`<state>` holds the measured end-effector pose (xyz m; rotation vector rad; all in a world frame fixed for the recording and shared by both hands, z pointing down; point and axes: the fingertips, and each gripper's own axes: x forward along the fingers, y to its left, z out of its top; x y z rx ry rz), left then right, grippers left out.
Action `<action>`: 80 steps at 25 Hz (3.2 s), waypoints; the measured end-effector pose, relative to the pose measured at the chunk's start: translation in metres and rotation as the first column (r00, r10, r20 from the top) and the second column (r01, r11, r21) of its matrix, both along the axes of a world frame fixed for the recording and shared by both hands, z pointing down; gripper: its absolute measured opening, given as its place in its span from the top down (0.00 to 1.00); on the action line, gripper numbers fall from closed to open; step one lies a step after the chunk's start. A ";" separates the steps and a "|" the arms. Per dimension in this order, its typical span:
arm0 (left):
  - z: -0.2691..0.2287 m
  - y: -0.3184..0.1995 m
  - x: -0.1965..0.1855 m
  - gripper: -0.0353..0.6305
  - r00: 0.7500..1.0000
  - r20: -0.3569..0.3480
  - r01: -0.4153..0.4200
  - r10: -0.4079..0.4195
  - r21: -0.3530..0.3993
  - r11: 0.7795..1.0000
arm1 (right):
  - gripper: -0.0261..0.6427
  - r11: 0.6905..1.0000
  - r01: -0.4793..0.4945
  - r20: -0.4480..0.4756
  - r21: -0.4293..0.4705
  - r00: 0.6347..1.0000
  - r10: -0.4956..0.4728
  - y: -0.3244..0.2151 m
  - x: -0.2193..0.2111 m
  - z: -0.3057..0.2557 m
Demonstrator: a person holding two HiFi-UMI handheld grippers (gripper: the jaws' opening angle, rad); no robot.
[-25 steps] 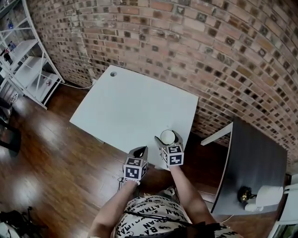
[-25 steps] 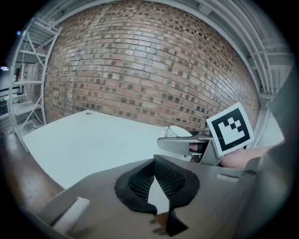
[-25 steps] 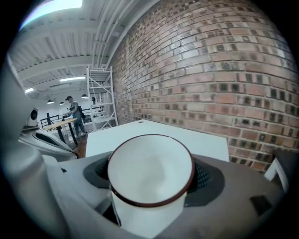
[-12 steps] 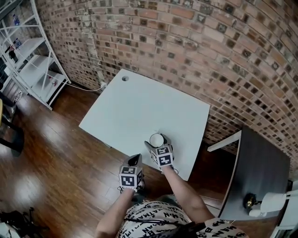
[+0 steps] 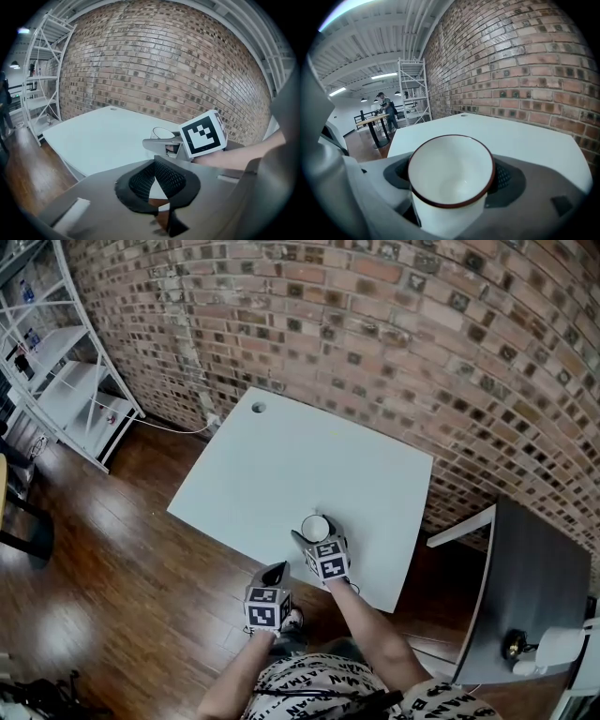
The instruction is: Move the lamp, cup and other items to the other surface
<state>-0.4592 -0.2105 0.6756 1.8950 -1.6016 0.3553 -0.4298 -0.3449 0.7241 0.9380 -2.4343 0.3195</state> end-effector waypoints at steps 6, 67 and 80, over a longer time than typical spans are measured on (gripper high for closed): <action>0.003 -0.004 -0.007 0.95 1.000 -0.007 -0.015 0.015 -0.006 1.000 | 0.33 1.000 -0.004 -0.016 0.002 1.000 0.004 -0.002 -0.006 0.004; -0.037 0.155 0.504 0.95 0.634 0.027 -0.769 0.773 0.124 0.627 | 0.33 0.447 -0.893 0.126 -0.048 0.438 0.890 0.345 0.629 -0.076; -0.052 0.184 0.704 0.95 0.295 0.053 -0.949 0.954 0.134 0.286 | 0.40 0.081 -0.997 0.193 0.007 0.081 0.978 0.389 0.830 -0.101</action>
